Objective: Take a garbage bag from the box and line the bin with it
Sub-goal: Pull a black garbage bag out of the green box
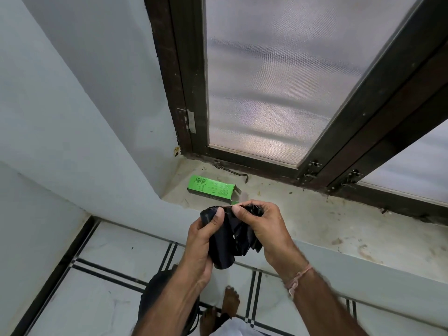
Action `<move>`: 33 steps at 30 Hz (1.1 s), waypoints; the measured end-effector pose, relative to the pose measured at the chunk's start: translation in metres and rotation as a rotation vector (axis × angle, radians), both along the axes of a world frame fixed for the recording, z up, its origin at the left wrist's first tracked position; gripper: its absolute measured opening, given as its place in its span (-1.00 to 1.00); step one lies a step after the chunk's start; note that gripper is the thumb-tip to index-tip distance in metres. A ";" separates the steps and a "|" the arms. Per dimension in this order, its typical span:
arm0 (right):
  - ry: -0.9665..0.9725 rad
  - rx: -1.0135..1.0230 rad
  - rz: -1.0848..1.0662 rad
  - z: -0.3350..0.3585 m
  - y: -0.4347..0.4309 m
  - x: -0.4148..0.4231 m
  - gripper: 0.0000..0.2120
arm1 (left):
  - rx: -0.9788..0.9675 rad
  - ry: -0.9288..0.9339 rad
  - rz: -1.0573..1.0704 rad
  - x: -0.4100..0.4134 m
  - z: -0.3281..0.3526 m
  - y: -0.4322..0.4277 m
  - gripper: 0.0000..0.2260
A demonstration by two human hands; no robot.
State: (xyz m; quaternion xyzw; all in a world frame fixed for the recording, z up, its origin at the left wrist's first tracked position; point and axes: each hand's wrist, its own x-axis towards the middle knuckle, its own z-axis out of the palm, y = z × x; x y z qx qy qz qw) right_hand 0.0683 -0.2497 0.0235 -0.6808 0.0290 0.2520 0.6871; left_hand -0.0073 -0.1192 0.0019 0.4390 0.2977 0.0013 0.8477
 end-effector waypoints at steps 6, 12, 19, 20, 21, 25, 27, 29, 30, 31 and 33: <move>0.020 0.022 -0.055 -0.004 0.009 -0.009 -0.86 | -0.140 0.052 0.025 0.004 0.001 -0.004 -0.52; 0.176 0.163 -0.175 -0.008 0.018 -0.014 -0.76 | -0.323 0.070 0.106 0.005 -0.006 -0.010 -0.59; 0.380 0.329 -0.347 -0.008 0.021 -0.006 -0.89 | -0.363 -0.084 0.171 0.014 -0.010 -0.010 -0.78; 0.391 0.336 -0.359 -0.007 0.021 -0.006 -0.90 | -0.359 -0.093 0.175 0.014 -0.010 -0.010 -0.78; 0.400 0.342 -0.367 -0.006 0.021 -0.005 -0.91 | -0.355 -0.098 0.181 0.014 -0.010 -0.009 -0.78; 0.451 0.386 -0.384 -0.006 0.021 -0.008 -0.87 | -0.339 -0.108 0.191 0.013 -0.012 -0.011 -0.77; 0.495 0.419 -0.399 -0.005 0.020 -0.010 -0.81 | -0.335 -0.100 0.198 0.012 -0.013 -0.012 -0.76; 0.546 0.457 -0.470 -0.005 0.016 -0.008 -0.83 | -0.360 -0.104 0.254 0.010 -0.015 -0.006 -0.77; 0.548 0.457 -0.514 -0.006 0.013 -0.006 -0.85 | -0.363 -0.111 0.292 0.009 -0.015 -0.002 -0.78; 0.534 0.449 -0.540 -0.007 0.010 -0.003 -0.85 | -0.351 -0.116 0.319 0.008 -0.015 0.002 -0.78; 0.513 0.449 -0.530 -0.010 0.009 -0.002 -0.84 | -0.307 -0.098 0.319 0.007 -0.015 0.003 -0.77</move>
